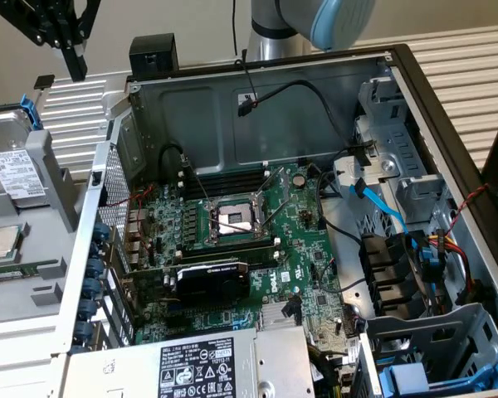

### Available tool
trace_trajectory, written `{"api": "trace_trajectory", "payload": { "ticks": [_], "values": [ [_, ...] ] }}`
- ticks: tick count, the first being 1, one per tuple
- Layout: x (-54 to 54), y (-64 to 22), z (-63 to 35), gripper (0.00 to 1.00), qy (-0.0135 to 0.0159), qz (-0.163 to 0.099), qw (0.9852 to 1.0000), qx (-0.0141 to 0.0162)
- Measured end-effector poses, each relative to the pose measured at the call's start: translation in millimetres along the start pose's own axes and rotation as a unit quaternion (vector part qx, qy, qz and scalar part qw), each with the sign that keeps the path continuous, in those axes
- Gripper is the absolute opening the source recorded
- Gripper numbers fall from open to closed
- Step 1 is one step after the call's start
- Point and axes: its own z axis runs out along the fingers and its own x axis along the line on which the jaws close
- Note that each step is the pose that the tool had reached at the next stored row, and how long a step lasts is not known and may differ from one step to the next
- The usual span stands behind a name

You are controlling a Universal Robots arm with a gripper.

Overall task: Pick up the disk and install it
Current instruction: 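Reach for the disk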

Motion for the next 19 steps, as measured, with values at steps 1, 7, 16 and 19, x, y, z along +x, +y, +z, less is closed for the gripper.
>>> {"api": "trace_trajectory", "payload": {
  "ticks": [1,7,16,19],
  "values": [
    [2.5,2.8,0.1,0.11,0.0000,0.000,1.0000,0.0000],
    [21.6,17.6,0.3,0.11,0.0001,0.000,1.0000,0.0000],
    [62.9,24.0,-0.3,0.11,0.0000,0.000,1.0000,0.0000],
    [76.7,25.0,-0.6,0.11,0.0000,0.000,1.0000,0.0000]
  ]
}}
